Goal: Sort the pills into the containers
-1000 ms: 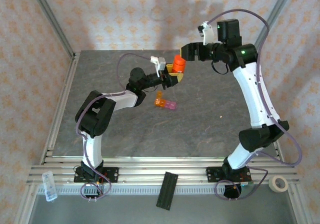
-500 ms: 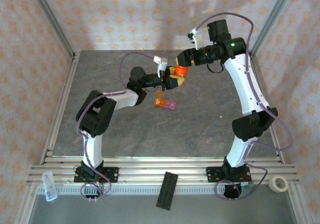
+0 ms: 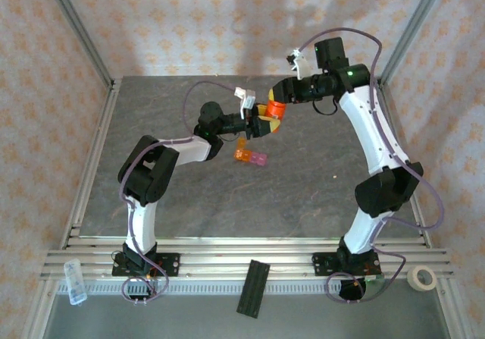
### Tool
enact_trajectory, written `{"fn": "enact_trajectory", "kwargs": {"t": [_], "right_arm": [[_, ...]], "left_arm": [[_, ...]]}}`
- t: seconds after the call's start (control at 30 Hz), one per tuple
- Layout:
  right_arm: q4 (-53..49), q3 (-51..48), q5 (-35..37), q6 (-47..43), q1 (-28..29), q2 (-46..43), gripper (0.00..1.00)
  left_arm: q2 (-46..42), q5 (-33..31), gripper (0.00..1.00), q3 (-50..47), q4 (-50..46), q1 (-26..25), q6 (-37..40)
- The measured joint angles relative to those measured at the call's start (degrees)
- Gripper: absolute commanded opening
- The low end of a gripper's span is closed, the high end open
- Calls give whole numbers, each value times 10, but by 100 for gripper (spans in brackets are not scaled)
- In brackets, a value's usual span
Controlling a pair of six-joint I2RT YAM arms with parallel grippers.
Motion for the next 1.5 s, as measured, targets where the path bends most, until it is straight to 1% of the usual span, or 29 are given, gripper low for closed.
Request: {"fn": "enact_trajectory", "kwargs": {"t": [0.1,0.23,0.37,0.47,0.57,0.67,0.8,0.9,1.03,1.17,1.33,1.5], "right_arm": [[69,-90,37,58,9,-36,31],[151,-188,115,134,35,-67,31],[224,-254,178,199,55,-86,31],[259,-282,205,235,61,-89,32],[273,-287,220,257,64,-89,37],[262,-270,227,266,66,-88,53],[228,-213,207,273,58,-82,74],[219,-166,188,273,36,-83,83],[200,-111,153,241,9,-90,84],[138,-39,98,157,3,-82,83],[62,32,33,62,3,-50,80],[14,56,8,17,3,-10,78]], "left_arm": [[-9,-54,0,-38,-16,-14,55],[-39,-157,0,-89,-77,-40,151],[-49,-248,0,-109,-108,-58,216],[-49,-290,0,-113,-120,-66,239],[-49,-312,0,-113,-121,-70,249],[-49,-318,0,-113,-111,-70,249],[-49,-309,0,-109,-67,-66,235],[-49,-286,0,-96,-41,-54,213],[-48,-236,0,-73,-16,-30,170],[-39,-170,0,-40,-3,-10,115],[-17,-92,0,0,11,-6,47],[-12,-47,0,7,14,-7,5]]}}
